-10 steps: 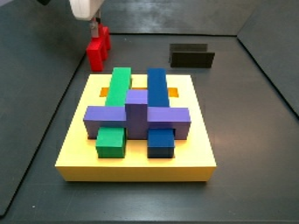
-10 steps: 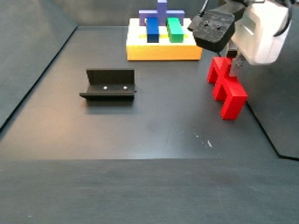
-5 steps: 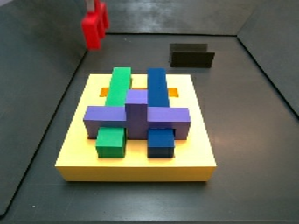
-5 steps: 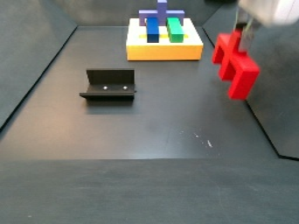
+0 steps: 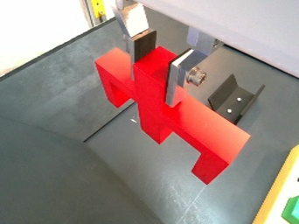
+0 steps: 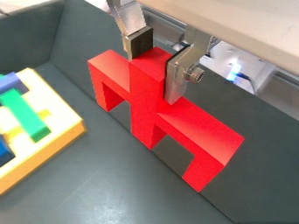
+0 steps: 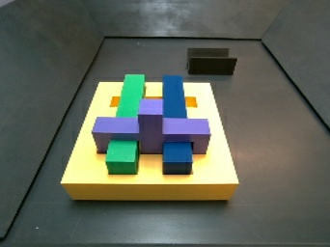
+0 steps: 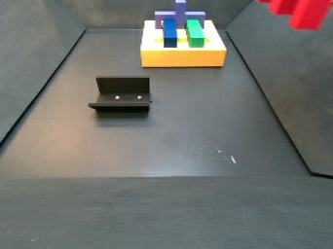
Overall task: Pick up the red object. Move up. Move to above the board. Insert the red object.
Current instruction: Move to above the board.
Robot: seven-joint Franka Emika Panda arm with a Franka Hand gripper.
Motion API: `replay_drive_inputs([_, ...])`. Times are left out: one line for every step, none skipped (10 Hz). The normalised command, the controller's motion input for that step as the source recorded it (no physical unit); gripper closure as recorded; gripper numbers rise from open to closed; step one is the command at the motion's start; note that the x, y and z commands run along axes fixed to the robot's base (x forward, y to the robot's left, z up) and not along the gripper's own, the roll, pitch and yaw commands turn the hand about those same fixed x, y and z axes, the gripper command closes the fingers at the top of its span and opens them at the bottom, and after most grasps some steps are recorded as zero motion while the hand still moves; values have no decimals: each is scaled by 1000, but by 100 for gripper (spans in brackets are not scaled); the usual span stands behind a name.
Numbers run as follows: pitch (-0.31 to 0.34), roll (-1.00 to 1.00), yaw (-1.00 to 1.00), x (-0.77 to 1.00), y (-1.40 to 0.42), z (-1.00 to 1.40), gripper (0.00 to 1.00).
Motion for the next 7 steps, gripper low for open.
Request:
replay_drive_inputs([23, 20, 1000, 789, -1400, 148, 100])
replay_drive_inputs([30, 23, 1000, 809, -1400, 135, 100])
replay_drive_inputs([34, 7, 1000, 858, -1400, 141, 100])
replay_drive_inputs([34, 11, 1000, 848, -1400, 143, 100])
replay_drive_inputs([41, 19, 1000, 856, -1400, 138, 100])
replay_drive_inputs([45, 16, 1000, 888, -1400, 135, 100])
replay_drive_inputs([55, 27, 1000, 929, -1400, 134, 100])
